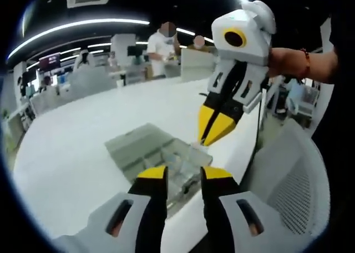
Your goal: Insert the divider into the dual guide fixture by aligning both edges with the guide slots and pushing it downward to the bottom, including one-sided entry, uneven engagement, binding, and posture correction.
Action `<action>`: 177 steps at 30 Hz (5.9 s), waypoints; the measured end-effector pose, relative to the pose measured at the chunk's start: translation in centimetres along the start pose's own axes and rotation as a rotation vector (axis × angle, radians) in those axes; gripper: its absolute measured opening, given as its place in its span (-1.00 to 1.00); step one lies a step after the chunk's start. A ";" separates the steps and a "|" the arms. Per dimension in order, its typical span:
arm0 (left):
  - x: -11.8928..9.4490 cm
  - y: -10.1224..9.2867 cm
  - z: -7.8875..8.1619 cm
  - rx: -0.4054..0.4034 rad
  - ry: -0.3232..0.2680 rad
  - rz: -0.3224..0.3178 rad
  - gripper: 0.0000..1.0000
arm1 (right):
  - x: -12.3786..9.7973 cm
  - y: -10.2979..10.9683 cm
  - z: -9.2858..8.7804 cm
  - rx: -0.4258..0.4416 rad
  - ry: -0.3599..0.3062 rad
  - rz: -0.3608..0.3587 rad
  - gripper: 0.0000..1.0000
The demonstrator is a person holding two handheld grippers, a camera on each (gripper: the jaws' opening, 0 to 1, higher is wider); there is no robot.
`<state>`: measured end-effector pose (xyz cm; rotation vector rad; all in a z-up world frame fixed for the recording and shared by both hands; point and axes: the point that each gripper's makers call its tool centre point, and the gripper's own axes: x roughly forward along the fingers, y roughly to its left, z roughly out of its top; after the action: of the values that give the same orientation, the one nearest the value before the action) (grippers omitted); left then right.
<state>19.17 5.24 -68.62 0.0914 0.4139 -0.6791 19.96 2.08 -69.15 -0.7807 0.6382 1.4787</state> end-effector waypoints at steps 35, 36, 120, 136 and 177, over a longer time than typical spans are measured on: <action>0.2 0.0 -0.3 -0.081 -0.018 -0.015 -0.24 | 0.0 -3.5 -0.2 0.048 0.006 -0.009 -1.00; 0.2 0.0 -0.3 -0.081 -0.017 -0.015 -0.24 | 0.1 -3.5 -0.2 0.045 0.008 -0.009 -1.00; 0.0 0.2 -2.0 -0.165 0.026 -0.015 0.10 | 4.7 -4.7 -2.2 -0.138 0.060 0.104 -1.00; -0.2 0.5 -2.1 -0.164 0.028 -0.007 0.10 | 6.5 -4.6 -3.1 -0.101 0.111 0.090 -1.00; -0.2 1.0 -2.6 -0.169 0.062 0.006 0.10 | 8.2 -4.6 -4.3 -0.085 0.225 0.086 -1.00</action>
<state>18.72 6.71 -70.96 -0.0461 0.5289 -0.6343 25.07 4.06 -77.99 -1.0061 0.7901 1.5158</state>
